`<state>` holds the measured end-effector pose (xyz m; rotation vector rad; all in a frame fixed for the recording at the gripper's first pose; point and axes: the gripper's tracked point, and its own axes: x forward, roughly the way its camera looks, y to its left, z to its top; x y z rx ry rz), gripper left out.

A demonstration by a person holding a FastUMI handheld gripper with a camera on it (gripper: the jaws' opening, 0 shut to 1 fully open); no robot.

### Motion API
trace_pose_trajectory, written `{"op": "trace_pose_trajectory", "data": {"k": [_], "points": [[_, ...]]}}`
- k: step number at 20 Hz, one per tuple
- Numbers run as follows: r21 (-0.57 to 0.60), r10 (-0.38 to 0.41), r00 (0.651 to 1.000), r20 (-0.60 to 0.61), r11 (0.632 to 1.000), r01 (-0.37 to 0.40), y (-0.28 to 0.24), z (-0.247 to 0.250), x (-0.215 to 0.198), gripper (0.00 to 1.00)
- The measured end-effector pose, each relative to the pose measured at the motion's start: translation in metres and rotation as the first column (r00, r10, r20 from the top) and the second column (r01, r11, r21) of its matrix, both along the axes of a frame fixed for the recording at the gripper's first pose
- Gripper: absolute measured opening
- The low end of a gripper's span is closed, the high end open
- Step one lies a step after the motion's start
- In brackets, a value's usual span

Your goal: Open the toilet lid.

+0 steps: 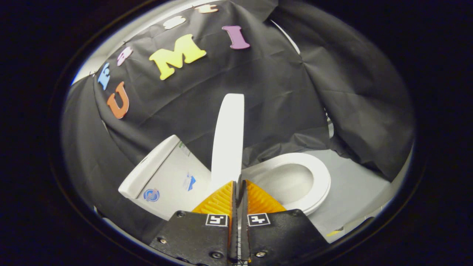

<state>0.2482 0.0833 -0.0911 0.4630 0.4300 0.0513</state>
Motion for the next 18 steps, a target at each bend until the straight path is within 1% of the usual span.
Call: {"op": "trace_pose_trajectory", "data": {"k": [5,9,12,15,18], "points": [[-0.103,0.029,1.0,0.011,0.994,-0.028,0.027,0.012,-0.001,0.07],[-0.186,0.061,0.998,0.017,0.981,-0.057,0.05,0.022,0.0,0.07],[-0.235,0.068,0.997,0.022,0.97,-0.061,0.063,0.024,-0.001,0.07],[-0.271,0.085,0.996,0.019,0.96,-0.077,0.075,0.025,0.0,0.07],[-0.284,0.082,0.997,0.014,0.956,-0.075,0.084,0.029,0.001,0.07]]}}
